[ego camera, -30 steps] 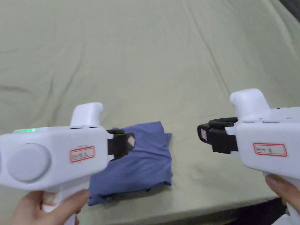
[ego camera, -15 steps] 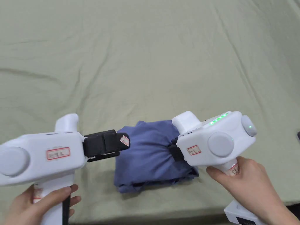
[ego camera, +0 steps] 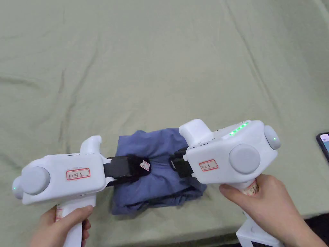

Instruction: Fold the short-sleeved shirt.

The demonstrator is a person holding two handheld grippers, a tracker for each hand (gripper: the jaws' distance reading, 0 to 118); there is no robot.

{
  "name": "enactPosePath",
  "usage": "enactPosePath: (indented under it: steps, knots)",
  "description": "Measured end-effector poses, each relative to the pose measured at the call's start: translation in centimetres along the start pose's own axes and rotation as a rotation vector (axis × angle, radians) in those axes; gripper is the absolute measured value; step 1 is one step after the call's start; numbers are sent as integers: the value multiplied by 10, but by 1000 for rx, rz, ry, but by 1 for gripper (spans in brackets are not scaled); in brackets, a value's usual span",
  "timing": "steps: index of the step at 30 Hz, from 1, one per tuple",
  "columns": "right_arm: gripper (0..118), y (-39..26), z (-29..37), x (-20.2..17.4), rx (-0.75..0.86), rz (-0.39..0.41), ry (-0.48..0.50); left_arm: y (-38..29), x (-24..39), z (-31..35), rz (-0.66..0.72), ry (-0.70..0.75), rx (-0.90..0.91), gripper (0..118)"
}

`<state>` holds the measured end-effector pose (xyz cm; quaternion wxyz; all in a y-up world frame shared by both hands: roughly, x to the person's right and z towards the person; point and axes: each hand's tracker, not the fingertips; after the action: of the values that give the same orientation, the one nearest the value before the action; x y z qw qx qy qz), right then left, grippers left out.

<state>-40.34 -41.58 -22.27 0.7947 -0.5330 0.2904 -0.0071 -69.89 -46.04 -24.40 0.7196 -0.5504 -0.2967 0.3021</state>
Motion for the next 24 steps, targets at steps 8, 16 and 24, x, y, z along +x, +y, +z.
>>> enactPosePath:
  steps: [8, 16, 24]
  knots:
    - [2, 18, 35, -63, 262, 170, -61, 4, 11, 53, -151, 153, 30, 38]
    - [2, 77, 58, -149, 454, 321, 24, 19, -68, 199, -44, 367, 182, 38]
    - [2, 126, 8, -221, 446, 397, 119, 41, -150, 293, 43, 488, 221, 38]
